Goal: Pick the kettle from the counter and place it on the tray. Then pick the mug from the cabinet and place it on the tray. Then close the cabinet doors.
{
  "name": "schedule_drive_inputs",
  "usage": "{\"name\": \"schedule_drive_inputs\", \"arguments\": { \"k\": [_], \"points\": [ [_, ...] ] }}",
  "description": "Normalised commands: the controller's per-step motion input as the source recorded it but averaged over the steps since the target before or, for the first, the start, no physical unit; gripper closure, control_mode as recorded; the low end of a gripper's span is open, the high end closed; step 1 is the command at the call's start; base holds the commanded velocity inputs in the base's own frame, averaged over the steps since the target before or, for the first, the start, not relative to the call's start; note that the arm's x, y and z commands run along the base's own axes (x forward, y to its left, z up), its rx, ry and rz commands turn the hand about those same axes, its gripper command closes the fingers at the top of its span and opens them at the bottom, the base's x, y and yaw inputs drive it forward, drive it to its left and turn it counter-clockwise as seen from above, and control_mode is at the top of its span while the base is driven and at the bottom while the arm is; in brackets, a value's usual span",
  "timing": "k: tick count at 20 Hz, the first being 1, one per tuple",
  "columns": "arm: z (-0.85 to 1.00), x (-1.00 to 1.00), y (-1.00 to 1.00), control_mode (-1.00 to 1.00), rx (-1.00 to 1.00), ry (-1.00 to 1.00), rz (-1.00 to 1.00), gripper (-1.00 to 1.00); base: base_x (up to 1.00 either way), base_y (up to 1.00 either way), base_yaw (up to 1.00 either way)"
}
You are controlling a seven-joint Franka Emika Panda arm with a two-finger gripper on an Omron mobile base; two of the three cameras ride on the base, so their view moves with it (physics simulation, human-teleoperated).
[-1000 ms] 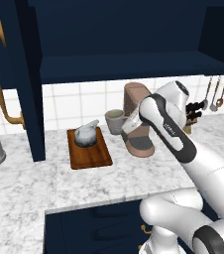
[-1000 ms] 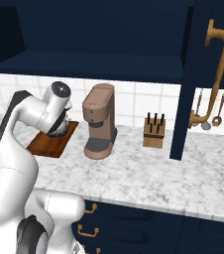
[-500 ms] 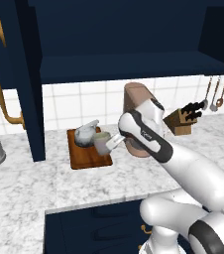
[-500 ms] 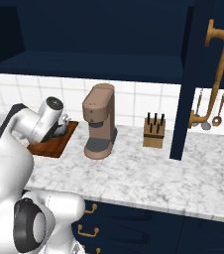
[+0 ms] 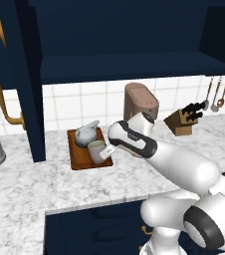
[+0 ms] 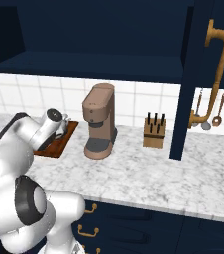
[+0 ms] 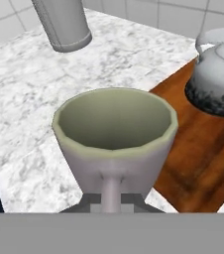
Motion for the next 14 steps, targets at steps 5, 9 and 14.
{"name": "schedule_drive_inputs", "arguments": {
  "k": [5,9,14],
  "points": [
    [-0.25,0.46,0.02,-1.00,0.00,0.00,0.00,1.00,0.00,0.00,0.00],
    [-0.26,0.34,0.06,-1.00,0.00,0.00,0.00,1.00,0.00,0.00,0.00],
    [-0.25,0.31,0.13,-1.00,0.00,0.00,0.00,1.00,0.00,0.00,0.00]
  ]
}}
